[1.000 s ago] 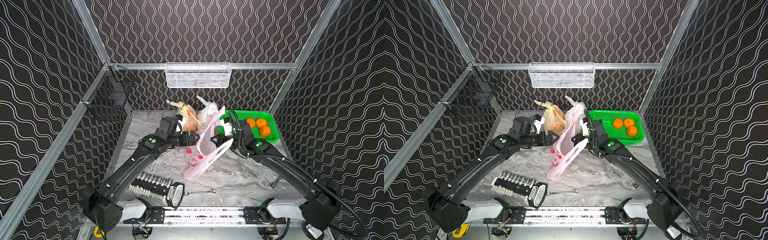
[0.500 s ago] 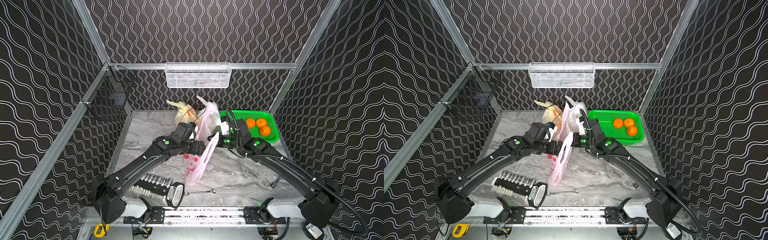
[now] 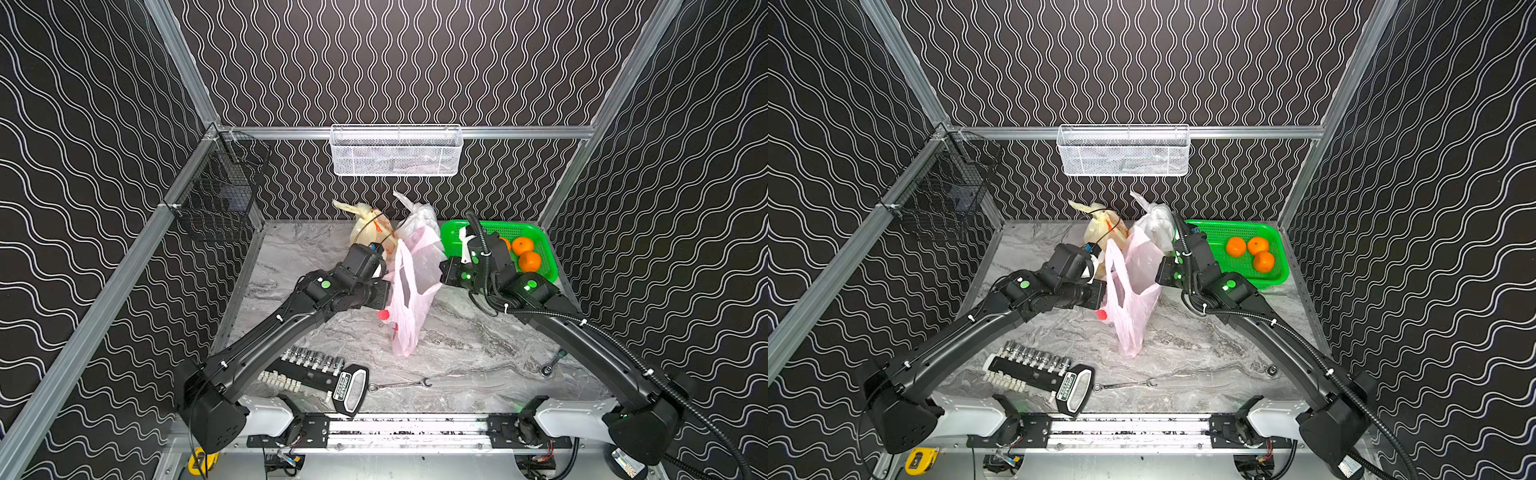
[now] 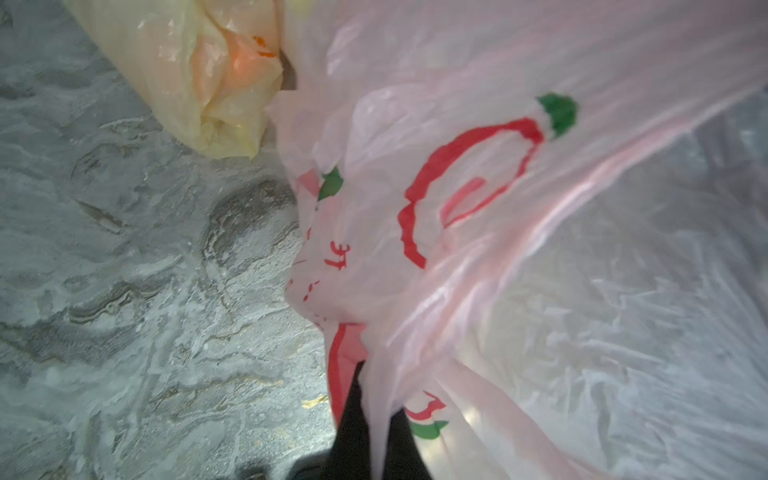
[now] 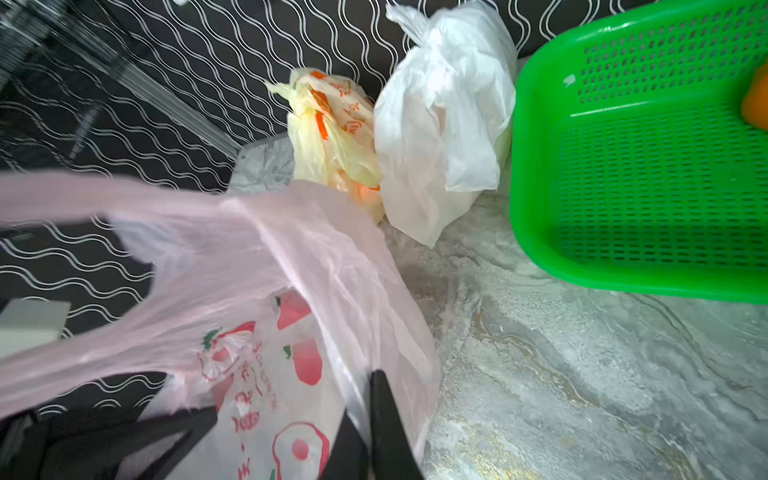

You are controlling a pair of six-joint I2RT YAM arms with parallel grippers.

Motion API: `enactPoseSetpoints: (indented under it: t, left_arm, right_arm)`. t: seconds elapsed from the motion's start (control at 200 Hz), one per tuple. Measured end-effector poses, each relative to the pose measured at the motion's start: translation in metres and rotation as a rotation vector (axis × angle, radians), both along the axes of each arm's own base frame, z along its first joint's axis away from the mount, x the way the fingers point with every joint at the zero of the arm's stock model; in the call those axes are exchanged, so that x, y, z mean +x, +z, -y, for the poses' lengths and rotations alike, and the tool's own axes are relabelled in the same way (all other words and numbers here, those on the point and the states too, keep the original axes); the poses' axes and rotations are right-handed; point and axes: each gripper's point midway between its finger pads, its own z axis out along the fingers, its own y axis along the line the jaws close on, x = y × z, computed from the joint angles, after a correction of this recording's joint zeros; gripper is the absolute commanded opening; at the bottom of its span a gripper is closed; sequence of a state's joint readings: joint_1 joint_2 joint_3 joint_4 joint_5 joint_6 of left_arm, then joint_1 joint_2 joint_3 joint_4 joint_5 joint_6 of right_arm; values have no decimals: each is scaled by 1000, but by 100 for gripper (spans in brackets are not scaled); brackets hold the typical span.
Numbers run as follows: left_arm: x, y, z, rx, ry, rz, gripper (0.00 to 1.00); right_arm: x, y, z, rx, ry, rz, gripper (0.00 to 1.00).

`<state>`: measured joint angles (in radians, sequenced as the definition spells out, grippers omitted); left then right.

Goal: Place the oranges into plastic bags & tie knots
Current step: Open the plastic bag at the center of the board, then pick up the orange from the basket.

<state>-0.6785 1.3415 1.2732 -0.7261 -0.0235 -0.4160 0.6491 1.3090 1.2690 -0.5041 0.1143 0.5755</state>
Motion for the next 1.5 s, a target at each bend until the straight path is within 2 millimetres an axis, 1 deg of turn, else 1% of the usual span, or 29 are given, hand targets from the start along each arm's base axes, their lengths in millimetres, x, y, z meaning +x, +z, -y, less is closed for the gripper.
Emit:
enactPoseSetpoints:
  t: [0.025,0.045,0.085,0.145,0.175,0.225,0.275,0.295,0.34,0.385,0.46,0.535,0.636,0.741,0.801,0.816,0.866,0.916,1.036,1.141,1.201,1.261,1.316,1.351,1.426,1.496]
  left_arm:
    - [1,-4,-3,-6,7,-11,0]
    - [2,-7,-5,-15,10,-23,0]
    - [4,-12,-11,-32,24,-35,0]
    - [6,-13,-15,-74,37,-48,0]
    - [7,-11,-15,-104,45,-54,0]
    - [10,-6,-10,-141,29,-47,0]
    - [11,-1,-2,-179,2,-42,0]
    - [11,0,0,-190,-7,-40,0]
    - [11,3,5,-215,-26,-39,0]
    - [13,5,5,-227,-27,-34,0]
    - [17,6,4,-250,-25,-29,0]
    - [19,3,3,-266,-28,-34,0]
    - [19,4,5,-282,-40,-34,0]
    - [21,6,8,-289,-58,-27,0]
    - [22,6,8,-281,-66,-20,0]
    - [23,6,8,-279,-66,-18,0]
    - [24,6,7,-271,-61,-10,0]
    - [24,6,6,-269,-59,0,0]
    - [23,7,5,-276,-56,11,0]
    - [27,6,7,-282,-53,7,0]
    - [30,6,9,-277,-54,-6,0]
    - [32,4,11,-269,-52,-18,0]
    - [33,1,11,-260,-55,-27,0]
    - [31,-1,11,-256,-55,-36,0]
    - [28,-5,11,-258,-61,-45,0]
    - [25,-7,11,-264,-69,-54,0]
  right_arm:
    - [1,-6,0,-12,-2,-17,5]
    - [2,-10,0,-23,-3,-31,11]
    - [3,-17,2,-43,-8,-56,29]
    - [2,-17,2,-56,9,-64,56]
    - [-1,-14,1,-53,29,-55,68]
    - [-8,-1,-3,-28,81,-22,84]
    - [-15,15,-4,-4,115,30,96]
    - [-18,22,-3,5,128,53,100]
    - [-23,36,-2,23,149,102,100]
    - [-26,48,2,24,153,153,100]
    - [-25,59,15,0,110,201,100]
    - [-17,60,30,-50,31,220,100]
    - [1,48,61,-149,-114,200,100]
    - [21,31,103,-224,-253,154,100]
    - [34,19,133,-243,-334,118,100]
    - [39,15,142,-249,-360,106,100]
    - [49,4,166,-260,-419,68,100]
    - [61,-9,183,-268,-459,23,100]
    - [99,-37,208,-247,-493,-79,98]
    - [130,-67,239,-219,-543,-165,96]
    - [146,-84,253,-187,-566,-206,96]
    - [161,-103,268,-161,-581,-248,100]
    - [173,-119,275,-135,-581,-283,100]
    - [185,-130,278,-118,-575,-303,100]
    - [206,-148,278,-93,-553,-337,100]
    - [220,-159,278,-76,-539,-353,100]
